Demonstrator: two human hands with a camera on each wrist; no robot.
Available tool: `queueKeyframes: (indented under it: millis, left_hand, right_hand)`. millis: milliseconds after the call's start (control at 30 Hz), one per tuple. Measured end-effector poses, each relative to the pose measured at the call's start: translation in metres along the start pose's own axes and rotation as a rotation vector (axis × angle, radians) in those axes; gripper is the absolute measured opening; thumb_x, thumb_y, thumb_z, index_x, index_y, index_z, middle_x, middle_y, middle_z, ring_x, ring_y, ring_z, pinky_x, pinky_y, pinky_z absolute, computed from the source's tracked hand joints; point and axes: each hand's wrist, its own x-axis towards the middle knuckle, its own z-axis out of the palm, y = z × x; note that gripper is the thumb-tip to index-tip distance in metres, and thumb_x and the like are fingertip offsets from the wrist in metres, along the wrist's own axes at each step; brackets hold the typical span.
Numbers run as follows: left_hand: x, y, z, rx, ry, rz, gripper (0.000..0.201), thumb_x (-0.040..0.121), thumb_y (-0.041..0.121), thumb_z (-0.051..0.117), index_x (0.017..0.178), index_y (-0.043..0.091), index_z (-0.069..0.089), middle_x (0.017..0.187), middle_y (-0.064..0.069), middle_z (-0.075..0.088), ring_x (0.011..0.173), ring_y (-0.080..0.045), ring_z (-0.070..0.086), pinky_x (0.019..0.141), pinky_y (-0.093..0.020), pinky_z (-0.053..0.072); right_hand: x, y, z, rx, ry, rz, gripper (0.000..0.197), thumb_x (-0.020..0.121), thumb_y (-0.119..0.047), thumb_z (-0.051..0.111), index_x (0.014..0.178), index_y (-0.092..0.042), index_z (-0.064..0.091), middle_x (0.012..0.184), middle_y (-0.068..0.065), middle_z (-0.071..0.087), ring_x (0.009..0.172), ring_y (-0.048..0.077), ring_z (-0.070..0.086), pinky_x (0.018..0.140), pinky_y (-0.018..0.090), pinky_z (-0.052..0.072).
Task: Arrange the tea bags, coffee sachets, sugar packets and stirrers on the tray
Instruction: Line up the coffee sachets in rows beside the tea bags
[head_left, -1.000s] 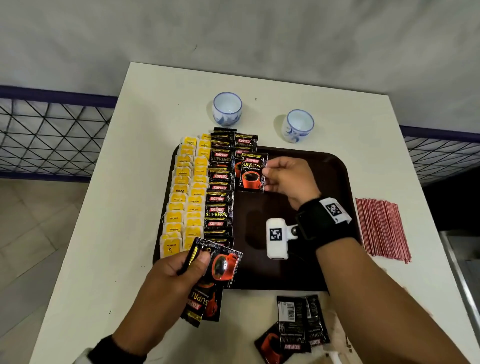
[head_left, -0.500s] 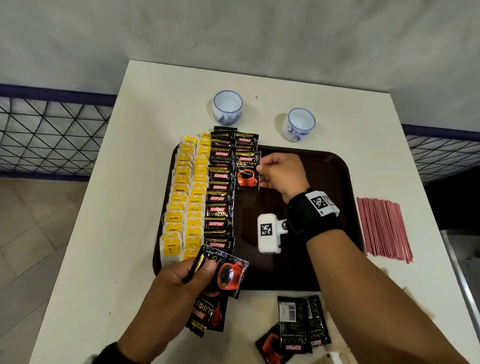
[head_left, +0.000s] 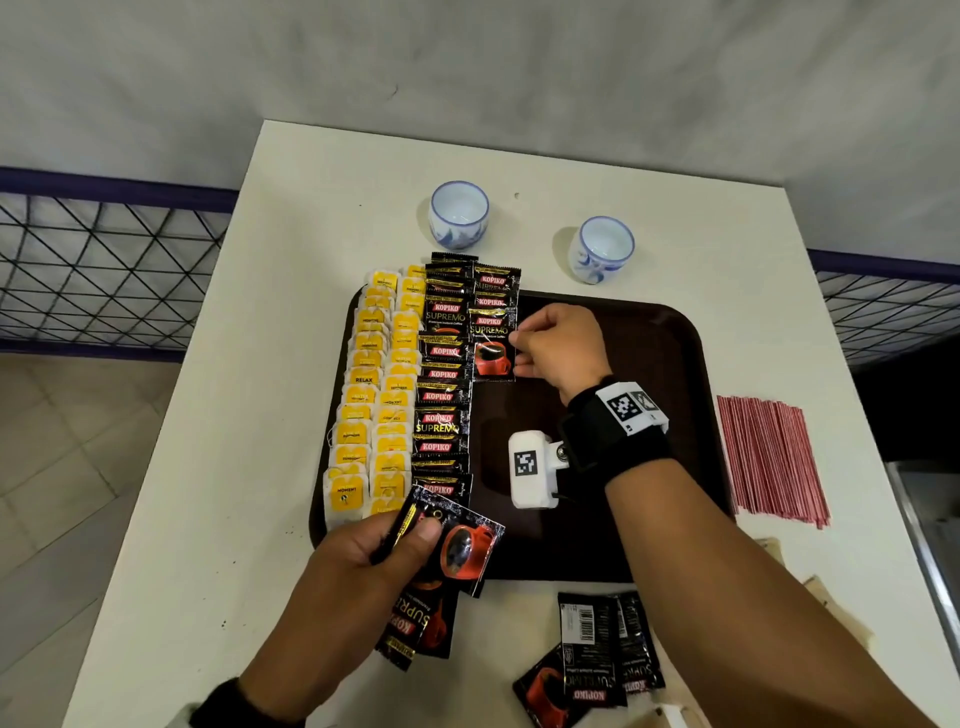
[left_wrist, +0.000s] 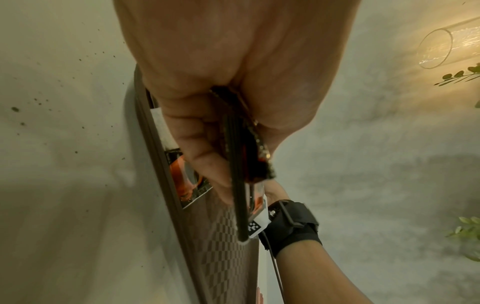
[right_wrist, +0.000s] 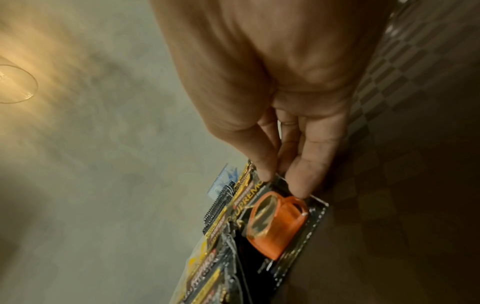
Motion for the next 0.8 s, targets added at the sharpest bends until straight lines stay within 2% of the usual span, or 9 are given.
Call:
queueKeyframes:
  millis: [133, 233, 300, 367, 433, 500, 600, 700, 800]
  left_hand:
    - [0.001, 0.001, -0.001, 0.021, -0.007, 0.021, 0.018, 0.091, 0.035, 0.065, 0.086, 0.03, 0.081, 0.092, 0.008, 0.079, 0.093, -0.011, 0.073, 0.083, -0.03, 0.053]
    - [0.002, 0.009, -0.003, 0.038, -0.015, 0.092, 0.021, 0.086, 0.042, 0.064, 0.085, 0.03, 0.081, 0.088, 0.005, 0.078, 0.085, -0.009, 0.073, 0.076, -0.025, 0.053]
    - [0.004, 0.016, -0.005, 0.058, -0.008, 0.15, 0.026, 0.082, 0.046, 0.064, 0.082, 0.026, 0.081, 0.079, -0.001, 0.077, 0.077, -0.013, 0.073, 0.068, -0.019, 0.053]
    - [0.009, 0.022, -0.007, 0.115, 0.012, 0.186, 0.025, 0.086, 0.043, 0.066, 0.077, 0.023, 0.079, 0.072, -0.002, 0.075, 0.071, -0.015, 0.072, 0.06, -0.018, 0.052]
    - [0.014, 0.029, -0.007, 0.166, 0.017, 0.201, 0.022, 0.09, 0.037, 0.069, 0.072, 0.028, 0.077, 0.067, -0.002, 0.073, 0.065, -0.013, 0.071, 0.054, -0.018, 0.049]
    - [0.016, 0.036, -0.005, 0.21, -0.005, 0.219, 0.023, 0.089, 0.035, 0.071, 0.067, 0.035, 0.076, 0.062, 0.001, 0.071, 0.056, -0.006, 0.068, 0.051, -0.014, 0.046]
    - [0.018, 0.043, 0.0, 0.266, -0.055, 0.238, 0.017, 0.088, 0.039, 0.073, 0.072, 0.036, 0.078, 0.067, 0.001, 0.074, 0.06, -0.009, 0.07, 0.054, -0.017, 0.048]
    - [0.018, 0.044, 0.003, 0.286, -0.074, 0.246, 0.018, 0.088, 0.04, 0.072, 0.079, 0.026, 0.08, 0.069, -0.001, 0.075, 0.063, -0.014, 0.071, 0.054, -0.018, 0.048]
    - [0.016, 0.047, 0.005, 0.26, -0.052, 0.249, 0.019, 0.083, 0.044, 0.074, 0.075, 0.028, 0.079, 0.067, 0.003, 0.074, 0.062, -0.01, 0.07, 0.052, -0.015, 0.046]
  right_hand:
    - [-0.004, -0.002, -0.005, 0.009, 0.03, -0.031, 0.014, 0.086, -0.003, 0.071, 0.078, -0.01, 0.061, 0.071, 0.007, 0.063, 0.058, 0.016, 0.063, 0.059, 0.034, 0.062]
    - [-0.024, -0.006, -0.013, -0.017, 0.046, -0.111, 0.014, 0.088, -0.009, 0.072, 0.079, -0.013, 0.062, 0.07, 0.003, 0.063, 0.059, 0.014, 0.063, 0.053, 0.03, 0.058]
    - [-0.051, -0.008, -0.02, 0.012, -0.068, -0.153, 0.01, 0.088, -0.01, 0.073, 0.082, -0.013, 0.066, 0.068, 0.002, 0.063, 0.058, 0.013, 0.061, 0.047, 0.026, 0.052]
    - [-0.085, -0.007, -0.029, 0.017, -0.278, -0.181, 0.005, 0.086, -0.011, 0.076, 0.087, -0.012, 0.071, 0.07, 0.003, 0.065, 0.059, 0.012, 0.061, 0.044, 0.024, 0.047]
    - [-0.113, -0.005, -0.038, -0.006, -0.484, -0.16, 0.01, 0.084, -0.009, 0.077, 0.094, -0.01, 0.073, 0.073, 0.002, 0.067, 0.06, 0.012, 0.061, 0.044, 0.021, 0.042]
    - [-0.129, -0.001, -0.043, -0.02, -0.603, -0.143, 0.013, 0.084, -0.001, 0.076, 0.096, -0.004, 0.072, 0.071, -0.002, 0.066, 0.056, 0.01, 0.058, 0.046, 0.014, 0.039]
    - [-0.138, 0.004, -0.046, -0.056, -0.602, -0.162, 0.009, 0.085, 0.006, 0.072, 0.093, 0.002, 0.07, 0.061, -0.007, 0.063, 0.05, 0.007, 0.055, 0.048, 0.011, 0.039]
    - [-0.138, 0.01, -0.044, -0.041, -0.565, -0.146, 0.008, 0.086, 0.005, 0.071, 0.093, 0.003, 0.067, 0.057, -0.007, 0.06, 0.044, 0.003, 0.053, 0.043, 0.014, 0.037]
    - [-0.139, 0.012, -0.043, -0.06, -0.565, -0.148, 0.008, 0.086, 0.002, 0.072, 0.089, -0.003, 0.067, 0.062, 0.004, 0.062, 0.049, 0.012, 0.057, 0.041, 0.023, 0.041]
